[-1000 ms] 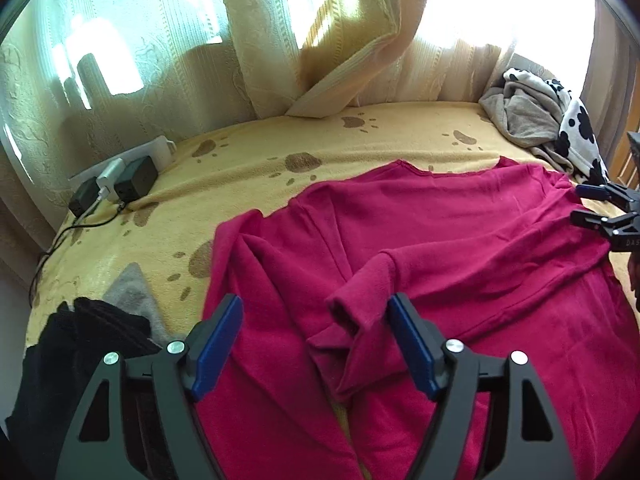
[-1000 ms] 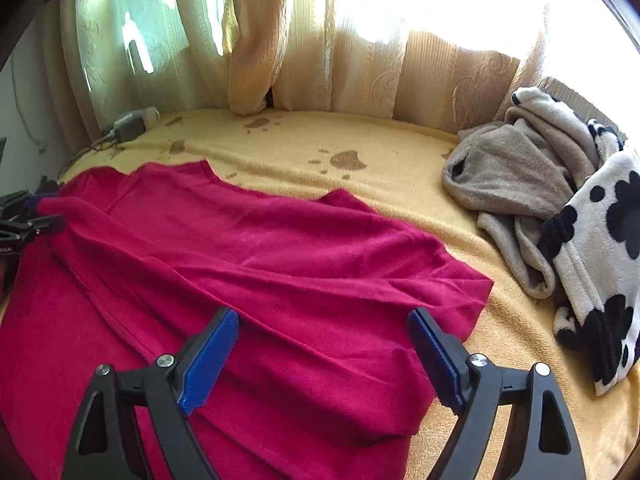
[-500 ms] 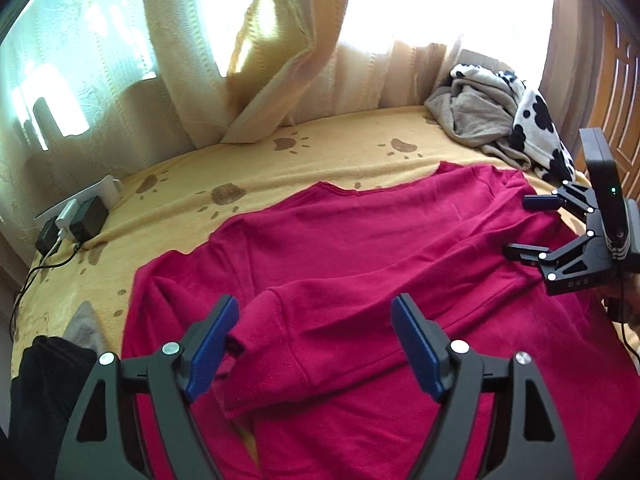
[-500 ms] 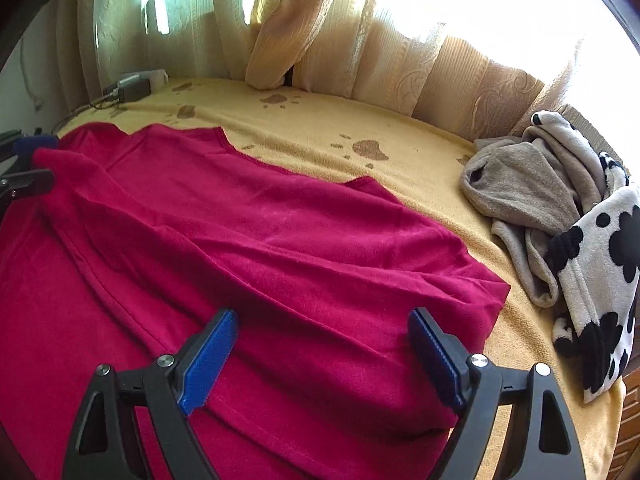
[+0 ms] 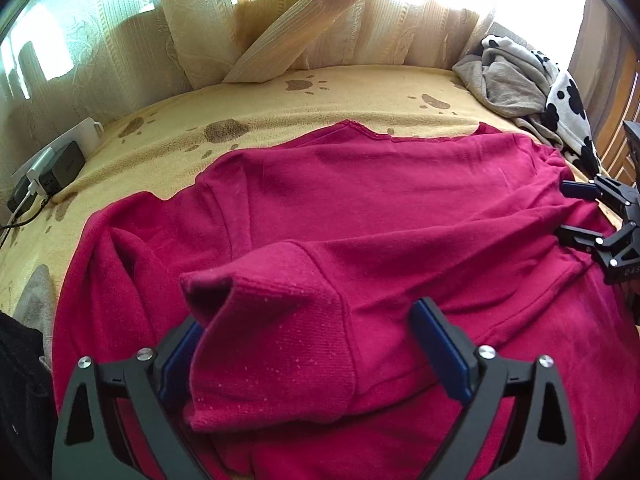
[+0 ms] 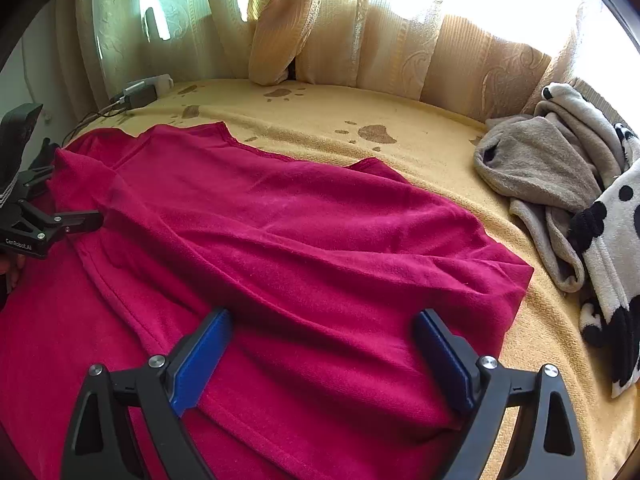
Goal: Fold clothes
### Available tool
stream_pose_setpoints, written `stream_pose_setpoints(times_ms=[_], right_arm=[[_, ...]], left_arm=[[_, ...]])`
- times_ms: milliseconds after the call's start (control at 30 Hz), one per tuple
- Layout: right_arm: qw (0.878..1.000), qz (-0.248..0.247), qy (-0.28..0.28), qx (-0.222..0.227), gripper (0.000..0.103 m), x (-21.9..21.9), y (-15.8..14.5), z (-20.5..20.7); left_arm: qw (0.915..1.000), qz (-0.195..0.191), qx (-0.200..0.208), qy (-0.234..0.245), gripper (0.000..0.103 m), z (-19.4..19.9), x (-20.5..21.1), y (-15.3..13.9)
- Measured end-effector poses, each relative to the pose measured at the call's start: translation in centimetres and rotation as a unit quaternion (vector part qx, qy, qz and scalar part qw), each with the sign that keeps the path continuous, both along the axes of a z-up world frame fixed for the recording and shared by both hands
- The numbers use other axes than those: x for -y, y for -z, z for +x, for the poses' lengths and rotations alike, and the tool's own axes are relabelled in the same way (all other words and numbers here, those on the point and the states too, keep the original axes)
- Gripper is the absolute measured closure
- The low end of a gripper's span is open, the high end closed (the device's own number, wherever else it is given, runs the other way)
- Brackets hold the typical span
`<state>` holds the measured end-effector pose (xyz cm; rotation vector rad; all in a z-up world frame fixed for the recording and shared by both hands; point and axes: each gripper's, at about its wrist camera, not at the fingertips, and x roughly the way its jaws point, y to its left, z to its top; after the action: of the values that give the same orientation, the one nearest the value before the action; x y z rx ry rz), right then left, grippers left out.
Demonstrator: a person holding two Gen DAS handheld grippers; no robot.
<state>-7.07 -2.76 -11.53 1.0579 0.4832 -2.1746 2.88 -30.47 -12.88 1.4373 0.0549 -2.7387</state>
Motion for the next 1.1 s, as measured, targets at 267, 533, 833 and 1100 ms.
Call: stream_pose_setpoints(times_ms=[267, 533, 833, 1100], right_arm=[[1.0, -0.001, -0.013, 0.011, 0.0, 0.2, 0.2, 0.0], [1.0, -0.003, -0.015, 0.01, 0.0, 0.2, 0.2, 0.0], [0.996, -0.026, -0.047, -0.069, 0.0, 1.1, -4.1, 4.7], [0.937, -0.05, -0.33, -0.105, 0.0, 7.8, -8.4, 21.4]], left_arm=[[0.9997, 0.002, -0.017, -0.019, 0.004, 2.0, 1.1, -3.5], [0.9968, 0.028, -0.044, -0.061, 0.0, 7.3, 3.5, -6.6], [0.991, 0.018, -0.087, -0.1, 0.0, 16.7, 5.3, -8.0], [0.9751, 0.05, -0.148, -0.158, 0.0, 23.0, 8.4, -9.1]])
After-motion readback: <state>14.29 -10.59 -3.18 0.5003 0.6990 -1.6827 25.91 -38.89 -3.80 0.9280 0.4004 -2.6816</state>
